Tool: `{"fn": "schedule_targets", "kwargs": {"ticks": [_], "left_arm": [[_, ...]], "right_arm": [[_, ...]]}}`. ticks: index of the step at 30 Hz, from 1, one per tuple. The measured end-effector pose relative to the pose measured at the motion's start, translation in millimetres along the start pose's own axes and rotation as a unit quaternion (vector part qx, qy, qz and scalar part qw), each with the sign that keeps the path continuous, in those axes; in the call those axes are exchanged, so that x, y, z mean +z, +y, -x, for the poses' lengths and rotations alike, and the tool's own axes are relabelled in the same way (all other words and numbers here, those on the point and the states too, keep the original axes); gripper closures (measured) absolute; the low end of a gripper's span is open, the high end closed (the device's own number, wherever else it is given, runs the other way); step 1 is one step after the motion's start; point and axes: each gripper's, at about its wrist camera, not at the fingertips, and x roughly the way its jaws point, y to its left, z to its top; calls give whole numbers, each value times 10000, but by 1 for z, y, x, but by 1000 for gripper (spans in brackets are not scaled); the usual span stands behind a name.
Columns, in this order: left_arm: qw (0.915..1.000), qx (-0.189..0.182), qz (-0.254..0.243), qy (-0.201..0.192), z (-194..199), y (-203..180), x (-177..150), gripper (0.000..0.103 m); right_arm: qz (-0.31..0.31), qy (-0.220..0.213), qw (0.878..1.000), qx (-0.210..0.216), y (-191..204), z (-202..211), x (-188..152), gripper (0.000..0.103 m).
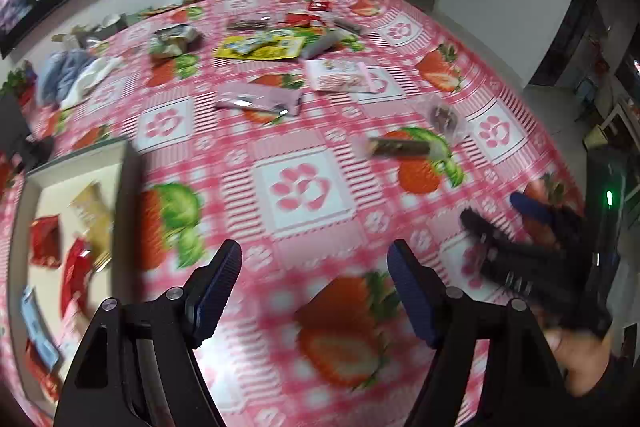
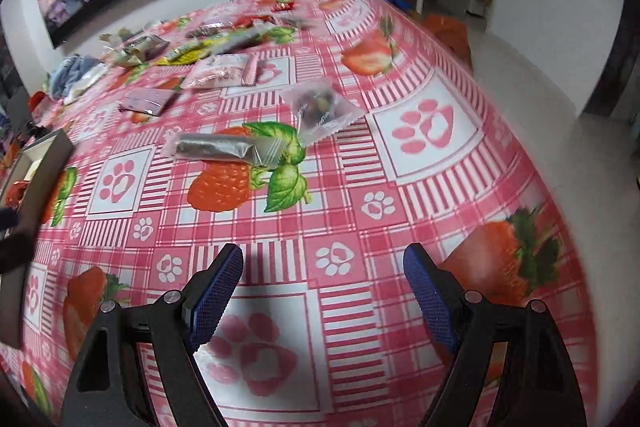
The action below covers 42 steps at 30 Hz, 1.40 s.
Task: Organize snacks
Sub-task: 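Grasp the pink snack bar with the left tool while the right tool reaches for a clear bag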
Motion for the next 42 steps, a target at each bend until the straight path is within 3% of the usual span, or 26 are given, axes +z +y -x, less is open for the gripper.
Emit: {"fn": "schedule_targets", "kwargs": {"ticks": [2,5,7,11,16,20,24,28,29,33,36,37,38,39,40,42], "left_arm": [[9998,-154,20,78,-15,-9,12,24],[9979,-488,250,352,-41,-18,31,24],[9946,-672,603,517,-55,-16,41,24],[9904,-606,1055,654,-69,-8,51,24],[9881,-84,1472,437,-77,30,84,24],[9732,-19,2212,633,-100,71,105,24],[9649,161,2513,750,-120,85,120,24],[9647,540,2488,681,-133,84,138,23],[9661,592,2416,693,-136,81,142,18],[9744,1086,1817,755,-149,62,145,17],[9801,1141,1526,558,-145,57,137,23],[9809,1146,1489,511,-142,59,134,34],[9814,1158,1460,451,-138,61,131,55],[9823,1171,1409,394,-134,63,130,69],[9827,1159,1390,397,-132,66,129,76],[9843,1058,1354,391,-131,68,127,76]], "right_arm": [[36,-19,10000,37,0,1,0,17],[134,61,9995,270,2,-2,1,2],[134,35,9993,346,1,-3,0,2],[-61,-66,9980,626,-6,0,0,2],[-118,-83,9971,742,-8,1,0,2],[-117,-96,9965,822,-7,2,0,2],[-268,-170,9941,1037,-13,5,-2,2],[-267,-181,9933,1107,-14,6,-1,2],[-255,-179,9932,1119,-13,6,-2,2],[-259,-188,9924,1184,-14,7,-2,2],[-292,-202,9918,1228,-15,7,-2,2],[-295,-203,9918,1231,-15,7,-2,2],[-293,-201,9917,1233,-15,7,-2,2],[-281,-195,9920,1215,-15,7,-2,2],[-261,-187,9924,1192,-14,8,-2,2],[-214,-164,9930,1146,-12,7,-2,2]]}}
